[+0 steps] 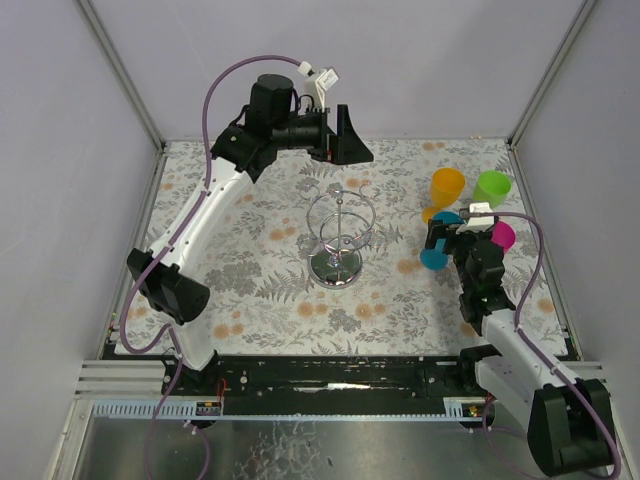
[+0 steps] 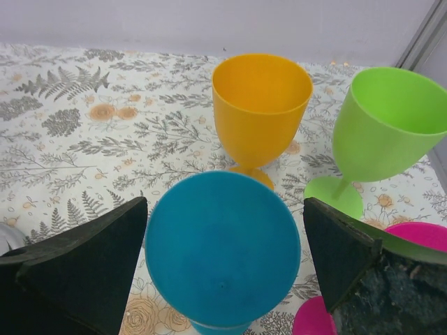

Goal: Take the wine glass off the wine glass rack

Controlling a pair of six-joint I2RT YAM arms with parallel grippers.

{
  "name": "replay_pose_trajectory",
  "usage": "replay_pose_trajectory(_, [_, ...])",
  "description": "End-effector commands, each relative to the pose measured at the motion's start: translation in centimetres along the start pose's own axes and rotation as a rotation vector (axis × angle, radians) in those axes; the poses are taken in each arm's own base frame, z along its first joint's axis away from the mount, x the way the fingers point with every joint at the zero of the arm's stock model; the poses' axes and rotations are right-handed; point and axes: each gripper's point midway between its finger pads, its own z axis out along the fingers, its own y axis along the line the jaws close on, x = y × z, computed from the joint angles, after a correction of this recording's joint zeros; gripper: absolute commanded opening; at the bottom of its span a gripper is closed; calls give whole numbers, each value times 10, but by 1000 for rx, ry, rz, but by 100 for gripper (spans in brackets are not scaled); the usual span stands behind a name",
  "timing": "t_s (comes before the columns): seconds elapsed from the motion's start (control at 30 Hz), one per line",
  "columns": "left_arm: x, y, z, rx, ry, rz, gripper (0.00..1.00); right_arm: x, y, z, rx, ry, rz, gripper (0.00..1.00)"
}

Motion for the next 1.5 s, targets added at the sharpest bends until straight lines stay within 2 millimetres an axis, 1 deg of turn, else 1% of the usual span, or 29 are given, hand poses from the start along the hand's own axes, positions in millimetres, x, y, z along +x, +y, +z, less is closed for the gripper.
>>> replay_pose_trajectory(0.0, [-10,-17,-17,31,-39,45,89,-39,-3,-4,17,-80,22,99])
replay_pose_trajectory(0.17, [-8,-9,-19,-10,-48,82,90,-50,-9,-12,53,-69,71,99])
replay_pose_trajectory(0.23, [-9,-7,-22,-26,-57,102,91,-49,-17,-14,106,-16,95,99])
replay_pose_trajectory(0.37, [-9,-3,-26,-55,-65,127,92,-47,-40,-23,262,107,145,99])
replay_pose_trajectory(0.4, [-10,-1,-28,-64,-67,129,93,-49,-44,-26,288,118,153,99])
replay_pose_trajectory(0.47, [-10,5,-32,-85,-72,133,93,-53,-50,-31,324,129,161,99])
replay_pose_trajectory(0.53, [-9,15,-36,-115,-76,132,94,-60,-53,-38,342,119,165,99])
replay_pose_trajectory(0.63, [-10,31,-45,-173,-90,140,98,-67,-57,-46,356,102,165,99])
replay_pose_trajectory(0.67, [-10,38,-49,-195,-96,148,100,-67,-58,-49,361,105,166,99])
replay_pose_trajectory(0.73, [-9,50,-58,-234,-108,150,100,-64,-59,-52,364,116,168,99])
replay_pose_trajectory(0.87, [-10,70,-80,-302,-143,150,100,-57,-66,-60,415,142,178,99])
replay_pose_trajectory(1.07, [5,94,-100,-367,-151,124,100,-53,-69,-67,434,147,178,99])
replay_pose_trajectory(1.17, [10,98,-104,-376,-151,116,100,-53,-71,-68,452,154,188,99])
replay_pose_trajectory(1.27, [11,98,-107,-381,-157,108,100,-52,-78,-71,503,158,194,99])
replay_pose_trajectory(1.37, [13,100,-107,-383,-157,98,100,-47,-88,-74,575,193,183,99])
replay_pose_trajectory(1.47, [13,101,-108,-383,-157,92,100,-43,-91,-75,597,229,163,99])
